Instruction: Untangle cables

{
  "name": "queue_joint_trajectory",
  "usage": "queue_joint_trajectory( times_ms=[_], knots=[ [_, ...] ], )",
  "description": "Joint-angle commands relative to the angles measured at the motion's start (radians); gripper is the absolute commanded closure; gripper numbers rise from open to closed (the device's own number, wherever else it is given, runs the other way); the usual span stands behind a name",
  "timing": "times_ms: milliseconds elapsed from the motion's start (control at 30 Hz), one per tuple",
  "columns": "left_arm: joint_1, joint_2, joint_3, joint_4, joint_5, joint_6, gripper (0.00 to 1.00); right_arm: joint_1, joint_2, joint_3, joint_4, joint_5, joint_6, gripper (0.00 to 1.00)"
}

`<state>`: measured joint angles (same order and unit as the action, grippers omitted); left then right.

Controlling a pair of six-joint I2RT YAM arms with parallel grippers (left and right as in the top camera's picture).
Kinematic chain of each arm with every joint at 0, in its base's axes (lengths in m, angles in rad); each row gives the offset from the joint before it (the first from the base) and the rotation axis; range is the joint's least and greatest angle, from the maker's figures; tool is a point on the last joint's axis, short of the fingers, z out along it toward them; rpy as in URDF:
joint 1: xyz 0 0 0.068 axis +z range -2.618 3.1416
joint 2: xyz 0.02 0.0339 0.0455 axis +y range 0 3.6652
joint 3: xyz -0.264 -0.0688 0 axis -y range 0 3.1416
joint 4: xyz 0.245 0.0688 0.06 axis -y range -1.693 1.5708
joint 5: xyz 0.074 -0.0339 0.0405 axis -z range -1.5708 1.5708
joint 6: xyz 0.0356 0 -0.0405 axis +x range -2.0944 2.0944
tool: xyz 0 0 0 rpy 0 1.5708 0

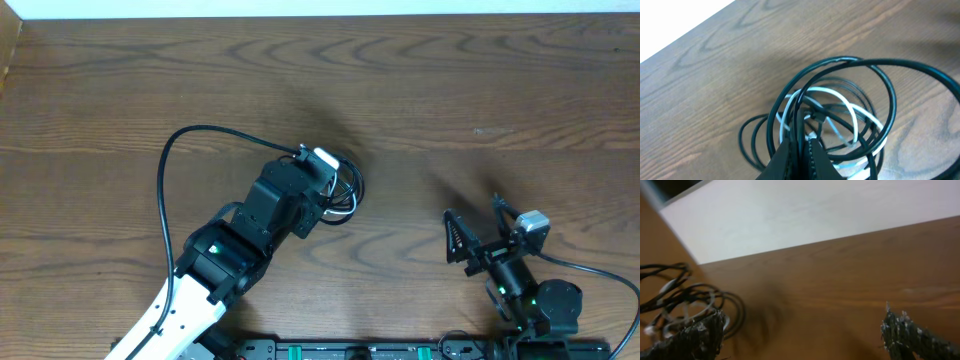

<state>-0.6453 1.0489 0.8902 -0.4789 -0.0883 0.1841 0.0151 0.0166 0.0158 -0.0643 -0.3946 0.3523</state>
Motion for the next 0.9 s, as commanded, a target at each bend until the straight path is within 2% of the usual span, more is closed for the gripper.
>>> queue_joint_trajectory(
  times_ms=[0,133,300,500,600,700,800,833,867],
  knots=[
    [0.0,-0.011,-0.002,0.028,0.013,0.0,0.93,-0.014,0.043,0.062,-0.047,-0.099,0.028,0.01],
    [0.0,-0.011,-0.002,0.063,0.143,0.074,0.92,-0.014,0.166,0.174,-0.106,-0.116,-0.054,0.01],
    [0.0,-0.011,-0.002,0.077,0.291,0.19,0.93,-0.014,0.423,0.373,-0.195,-0.191,-0.166,0.01],
    [0.0,-0.011,-0.002,0.077,0.414,0.271,0.93,-0.014,0.764,0.607,-0.259,-0.475,-0.264,0.01],
    [0.0,-0.011,-0.002,0.078,0.417,0.272,0.93,-0.014,0.88,0.672,-0.191,-0.622,-0.251,0.01],
    [0.0,-0.011,-0.002,0.078,0.418,0.272,0.93,-0.014,0.965,0.687,-0.036,-0.774,-0.235,0.01],
    [0.0,-0.011,-0.002,0.08,0.418,0.272,0.92,-0.013,1.035,0.687,0.121,-0.808,-0.109,0.01],
    [0.0,-0.011,-0.002,0.085,0.418,0.272,0.93,-0.013,1.053,0.687,0.151,-0.808,-0.066,0.03],
    [0.0,-0.011,-0.002,0.092,0.418,0.272,0.92,-0.013,1.069,0.687,0.173,-0.808,-0.027,0.13]
  ],
)
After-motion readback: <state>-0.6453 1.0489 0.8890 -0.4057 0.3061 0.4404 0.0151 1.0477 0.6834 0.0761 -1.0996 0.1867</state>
